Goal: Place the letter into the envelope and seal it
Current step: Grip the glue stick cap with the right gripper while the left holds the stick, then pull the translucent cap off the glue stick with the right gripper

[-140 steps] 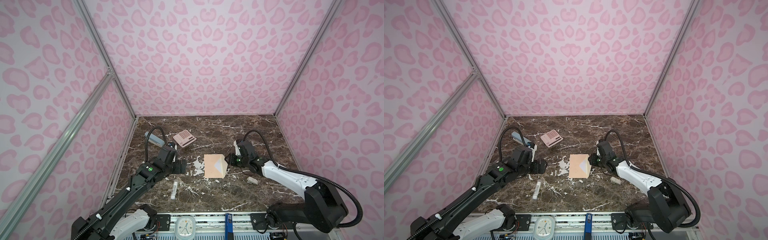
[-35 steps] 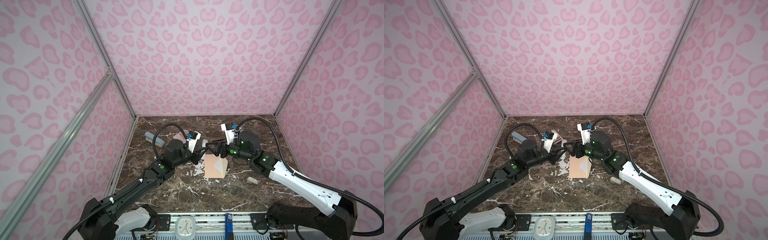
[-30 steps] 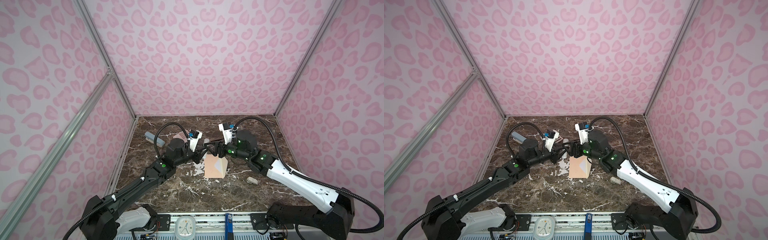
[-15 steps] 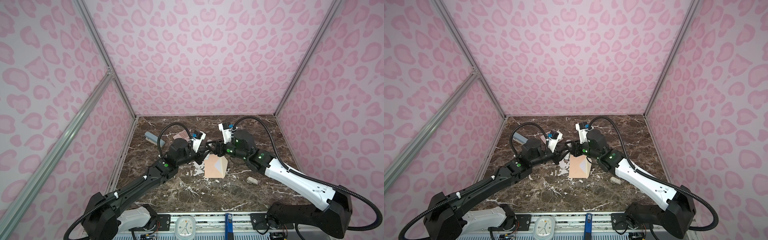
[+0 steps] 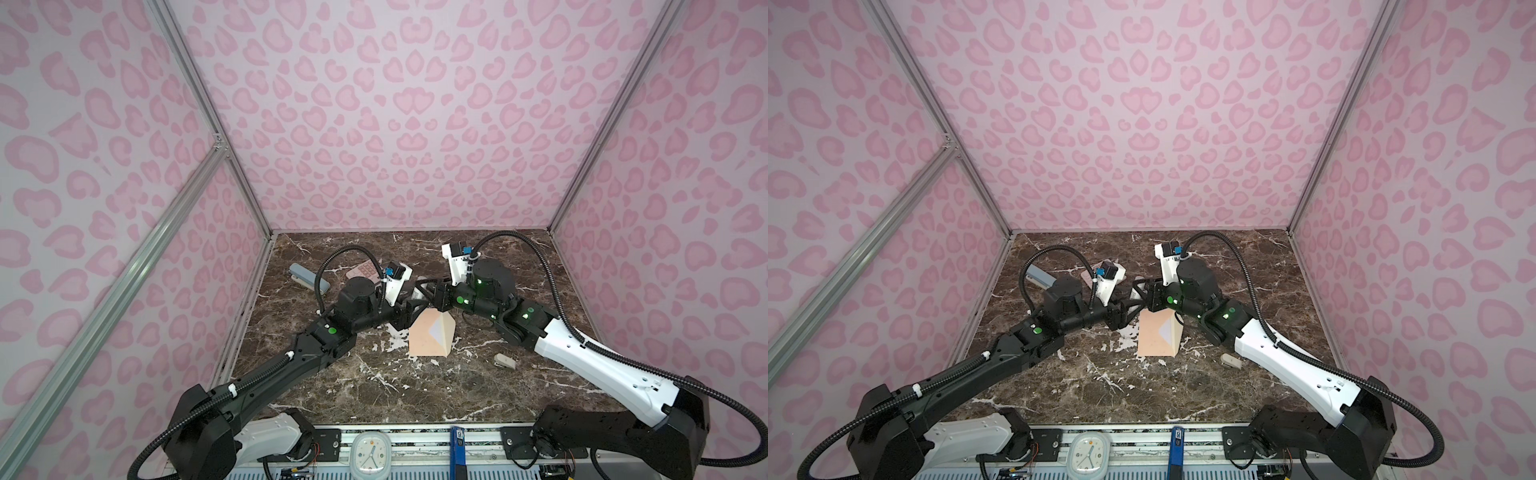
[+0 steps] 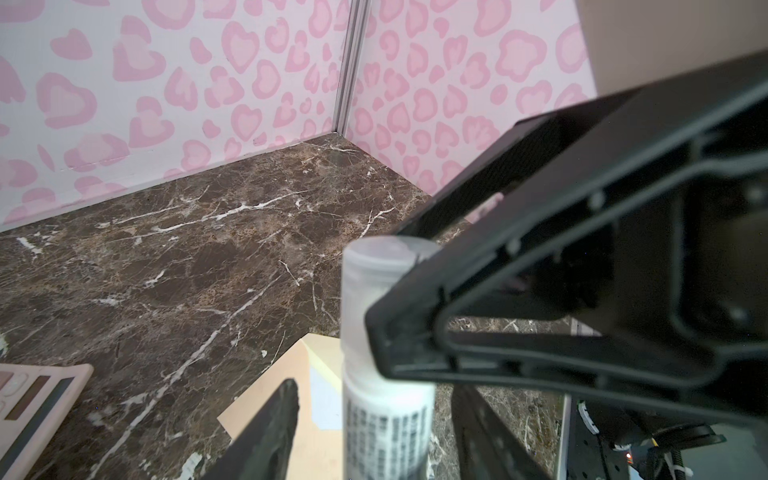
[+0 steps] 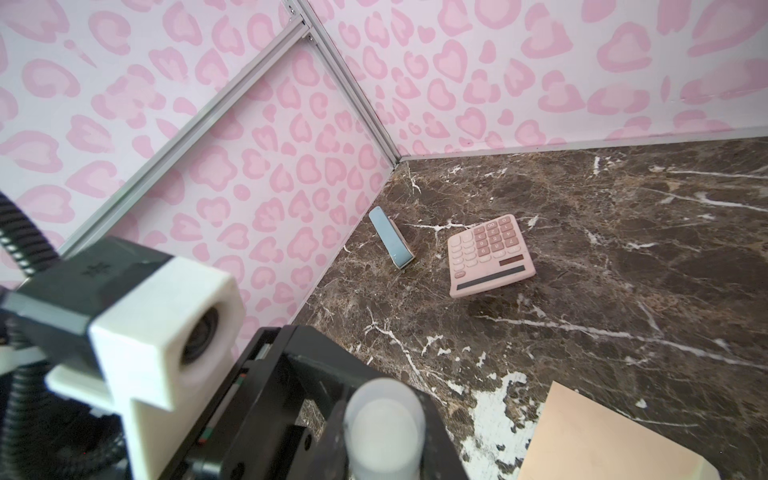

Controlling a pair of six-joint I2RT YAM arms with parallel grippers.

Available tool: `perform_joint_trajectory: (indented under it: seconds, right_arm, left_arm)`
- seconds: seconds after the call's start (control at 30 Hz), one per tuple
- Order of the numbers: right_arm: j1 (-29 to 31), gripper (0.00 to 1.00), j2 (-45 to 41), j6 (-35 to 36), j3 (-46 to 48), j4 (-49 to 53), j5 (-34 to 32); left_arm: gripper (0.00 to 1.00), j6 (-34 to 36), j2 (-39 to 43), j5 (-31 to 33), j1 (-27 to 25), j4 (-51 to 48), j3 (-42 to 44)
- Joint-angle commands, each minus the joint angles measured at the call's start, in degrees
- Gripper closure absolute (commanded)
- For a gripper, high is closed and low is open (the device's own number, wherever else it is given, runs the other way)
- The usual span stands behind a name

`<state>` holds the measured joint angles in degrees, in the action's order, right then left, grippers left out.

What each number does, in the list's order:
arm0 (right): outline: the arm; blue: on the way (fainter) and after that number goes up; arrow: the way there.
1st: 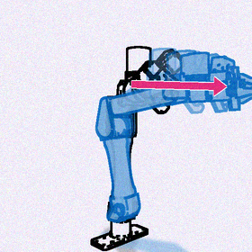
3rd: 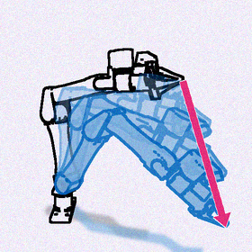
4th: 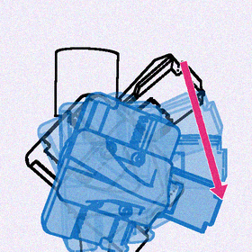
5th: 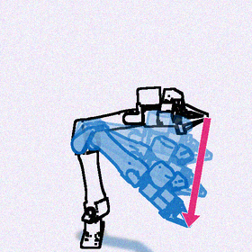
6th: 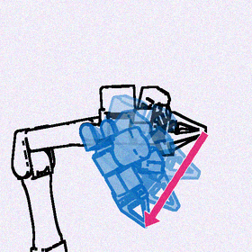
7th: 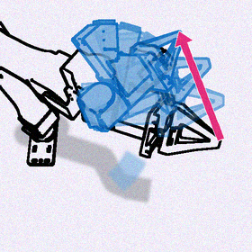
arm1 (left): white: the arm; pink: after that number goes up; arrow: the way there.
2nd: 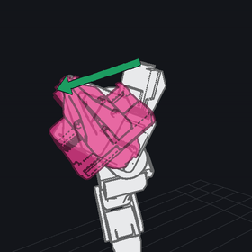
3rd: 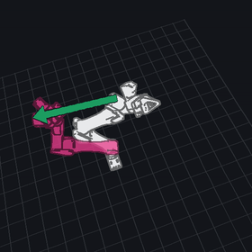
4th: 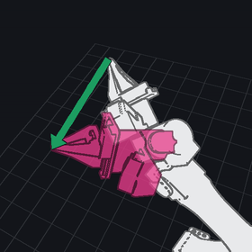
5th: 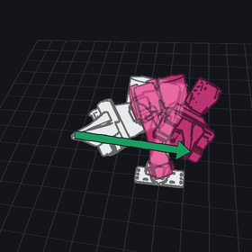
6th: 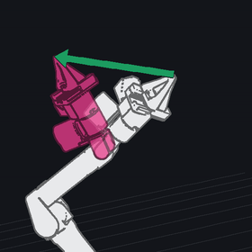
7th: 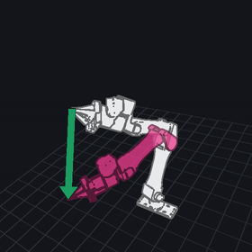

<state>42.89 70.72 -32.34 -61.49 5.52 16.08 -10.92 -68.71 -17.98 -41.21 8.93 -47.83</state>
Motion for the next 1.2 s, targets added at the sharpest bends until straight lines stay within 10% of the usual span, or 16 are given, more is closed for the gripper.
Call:
perform_joint_trajectory:
  seconds: [0.0,1.17]
  right_arm:
    - [0.0,0.77,-0.1,0.0,-0.2,-1.0,-0.6]
    - [1.3,0.74,0.9,6.8,-2.9,5.2,-2.7]
  left_arm:
    - [0.39,0.0,0.2,-0.3,0.0,2.5,0.0]
    - [0.71,0.1,-1.9,-3.9,0.0,-0.9,-2.3]
